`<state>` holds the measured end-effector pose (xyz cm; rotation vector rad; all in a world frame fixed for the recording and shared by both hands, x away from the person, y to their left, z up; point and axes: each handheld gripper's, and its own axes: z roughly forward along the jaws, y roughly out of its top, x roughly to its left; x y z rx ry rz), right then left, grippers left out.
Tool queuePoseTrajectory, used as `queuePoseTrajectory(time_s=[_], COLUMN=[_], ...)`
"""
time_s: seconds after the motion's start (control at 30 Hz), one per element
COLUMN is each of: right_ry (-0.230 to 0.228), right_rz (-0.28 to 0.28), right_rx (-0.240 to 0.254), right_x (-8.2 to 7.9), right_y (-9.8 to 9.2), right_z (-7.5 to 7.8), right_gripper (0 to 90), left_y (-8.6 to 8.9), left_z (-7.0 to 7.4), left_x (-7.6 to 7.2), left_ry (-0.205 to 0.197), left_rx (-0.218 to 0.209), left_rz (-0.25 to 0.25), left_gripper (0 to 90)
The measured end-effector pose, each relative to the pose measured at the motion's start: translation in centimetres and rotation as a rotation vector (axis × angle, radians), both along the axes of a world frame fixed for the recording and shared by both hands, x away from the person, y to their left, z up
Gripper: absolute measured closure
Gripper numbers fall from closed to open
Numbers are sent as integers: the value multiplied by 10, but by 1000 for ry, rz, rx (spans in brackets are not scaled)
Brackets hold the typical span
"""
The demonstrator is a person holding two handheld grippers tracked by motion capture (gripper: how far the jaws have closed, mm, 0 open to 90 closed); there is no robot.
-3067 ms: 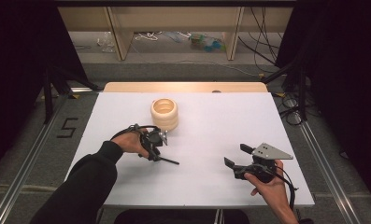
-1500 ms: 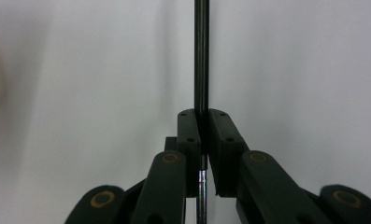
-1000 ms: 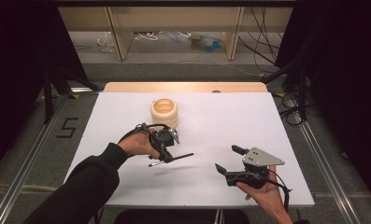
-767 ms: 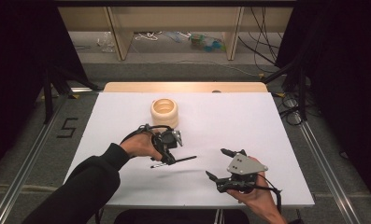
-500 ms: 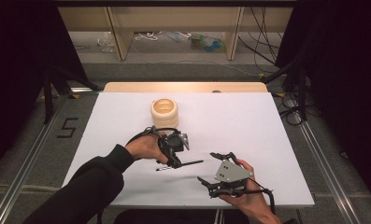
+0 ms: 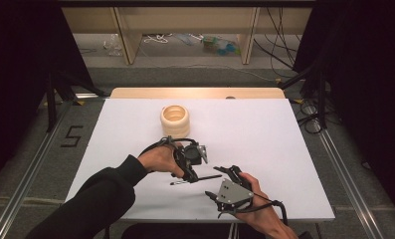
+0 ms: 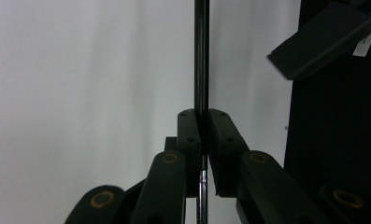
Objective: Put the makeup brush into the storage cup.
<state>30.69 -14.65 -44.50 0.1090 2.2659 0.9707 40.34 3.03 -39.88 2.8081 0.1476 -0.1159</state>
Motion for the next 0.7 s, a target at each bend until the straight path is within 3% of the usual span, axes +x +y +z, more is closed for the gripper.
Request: queuePoseTrajectory(time_s=[0.27,0.33,0.43,0.6,0.7], right_ry=[-74,-64,-147,-161,-175], right_rz=[28,35,78,103,91], right_rx=[-110,-112,-207,-237,-249], right_x=[1,1,4,4,4], right_y=[9,11,12,15,17], right_z=[-2,-4,-1,-2,-3], right_gripper=[369,399,449,517,546], left_y=[-3,-3,-3,-3,-3], left_z=[2,2,2,3,4], left_x=[-2,-2,-3,-3,-3], left_ry=[8,8,13,14,4], left_rx=[4,5,0,9,17], left_rz=[-3,-6,-3,-2,-15], left_gripper=[835,835,835,836,835])
